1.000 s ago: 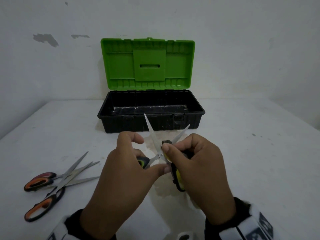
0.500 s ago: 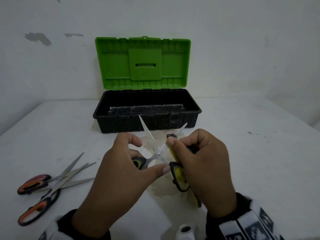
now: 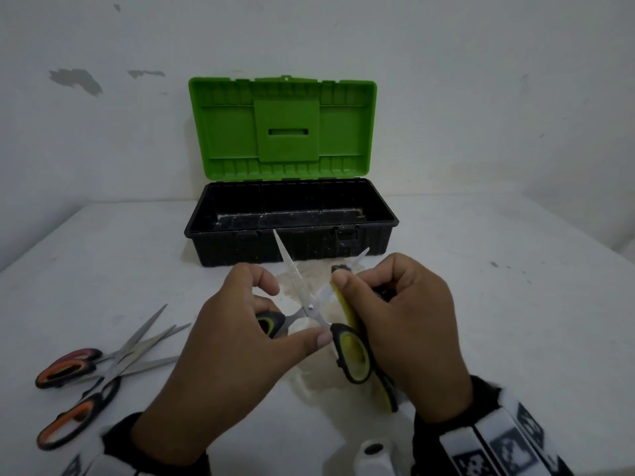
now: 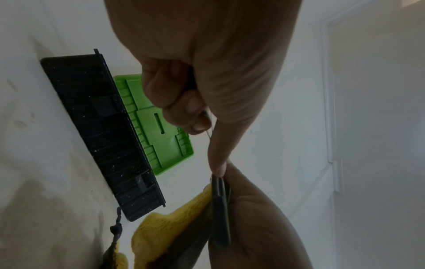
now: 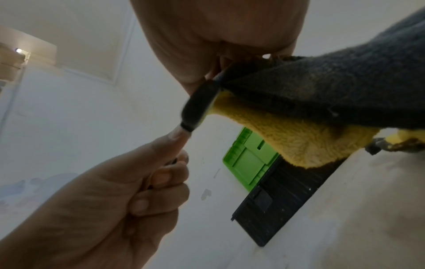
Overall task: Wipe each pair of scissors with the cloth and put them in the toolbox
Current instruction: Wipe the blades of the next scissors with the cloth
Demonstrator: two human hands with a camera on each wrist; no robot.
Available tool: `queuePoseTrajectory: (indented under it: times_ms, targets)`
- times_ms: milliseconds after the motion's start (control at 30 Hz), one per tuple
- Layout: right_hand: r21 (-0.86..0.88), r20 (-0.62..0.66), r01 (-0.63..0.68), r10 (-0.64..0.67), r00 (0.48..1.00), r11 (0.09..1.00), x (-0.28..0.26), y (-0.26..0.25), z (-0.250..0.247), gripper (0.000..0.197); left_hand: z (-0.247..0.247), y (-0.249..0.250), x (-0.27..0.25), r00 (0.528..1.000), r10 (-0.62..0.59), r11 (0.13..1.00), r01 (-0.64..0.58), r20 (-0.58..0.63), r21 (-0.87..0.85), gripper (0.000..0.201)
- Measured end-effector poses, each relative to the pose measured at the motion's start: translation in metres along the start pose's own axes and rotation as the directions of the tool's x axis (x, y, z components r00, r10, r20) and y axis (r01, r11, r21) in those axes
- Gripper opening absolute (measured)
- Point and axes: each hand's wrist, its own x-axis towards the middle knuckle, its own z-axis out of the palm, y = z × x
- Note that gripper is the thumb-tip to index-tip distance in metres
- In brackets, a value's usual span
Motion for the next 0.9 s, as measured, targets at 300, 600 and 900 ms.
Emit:
queuePoseTrajectory:
  times_ms: [300, 600, 900]
  targets:
    - [0.026, -0.033, -0.017, 0.018, 0.999, 1.000, 0.006, 0.000, -0.005, 0.022, -0.002, 0.004, 0.001, 0.999, 0.032, 0.999, -0.032, 0.002, 0.031, 0.066]
    - [0.038, -0.035, -0.014, 0.015, 0.999, 0.999, 0.006, 0.000, -0.007, 0.022, -0.004, 0.003, 0.000, 0.999, 0.051, 0.998, -0.051, 0.000, 0.043, 0.067]
    - [0.057, -0.009, -0.038, 0.039, 0.999, 0.998, 0.006, -0.002, -0.009, 0.022, -0.005, 0.003, 0.000, 0.998, 0.059, 0.998, -0.059, 0.004, 0.013, 0.066]
